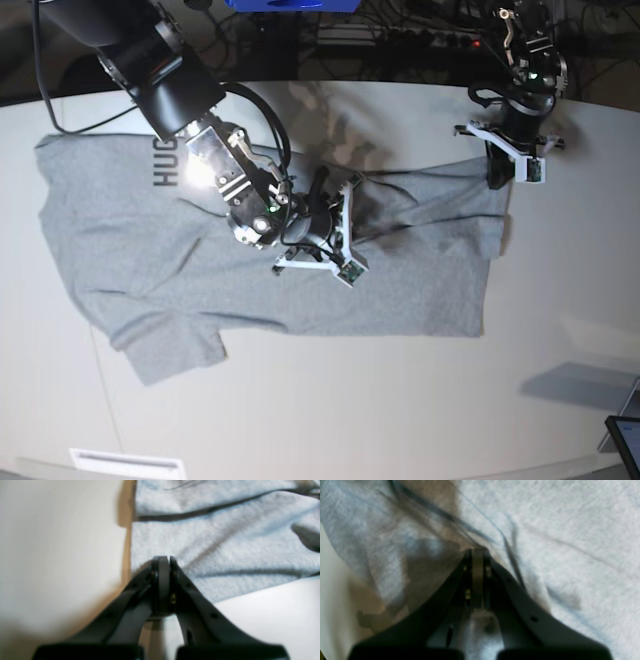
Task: Fold the T-shirt properly
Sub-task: 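Drag the right gripper across the shirt toward the sleeve hem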
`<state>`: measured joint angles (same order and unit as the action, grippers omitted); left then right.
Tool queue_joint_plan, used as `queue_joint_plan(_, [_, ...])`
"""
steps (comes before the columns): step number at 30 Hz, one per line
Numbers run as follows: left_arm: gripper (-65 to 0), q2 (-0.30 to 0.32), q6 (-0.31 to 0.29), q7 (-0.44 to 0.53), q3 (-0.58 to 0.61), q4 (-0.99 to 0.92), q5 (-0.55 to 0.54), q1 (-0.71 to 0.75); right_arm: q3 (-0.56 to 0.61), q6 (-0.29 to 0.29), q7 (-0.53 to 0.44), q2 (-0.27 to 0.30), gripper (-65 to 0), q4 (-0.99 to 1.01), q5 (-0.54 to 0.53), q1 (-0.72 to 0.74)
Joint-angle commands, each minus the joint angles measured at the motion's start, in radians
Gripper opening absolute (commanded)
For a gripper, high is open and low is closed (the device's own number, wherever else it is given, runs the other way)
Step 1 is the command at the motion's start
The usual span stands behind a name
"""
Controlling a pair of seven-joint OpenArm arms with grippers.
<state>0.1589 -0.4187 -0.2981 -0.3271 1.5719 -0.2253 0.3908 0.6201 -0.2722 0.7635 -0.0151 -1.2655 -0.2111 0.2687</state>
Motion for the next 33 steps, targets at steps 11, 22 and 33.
queue_joint_plan(11, [-65.0, 0.054, 0.031, -0.06, -0.007, -0.054, 0.039, -0.037, -0.001, 0.015, 0.054, 0.008, -65.0, -0.01, 0.028, 0.024])
queue_joint_plan(22, [-65.0, 0.052, 0.03, -0.059, -0.007, -0.077, 0.039, -0.034, -0.006, 0.015, 0.138, 0.008, -65.0, -0.039, 0.028, 0.063])
queue_joint_plan(33, [-65.0, 0.051, 0.027, -0.059, -0.007, -0.071, 0.039, -0.029, -0.061, 0.024, 0.353, 0.007, -65.0, -0.425, 0.031, 0.057])
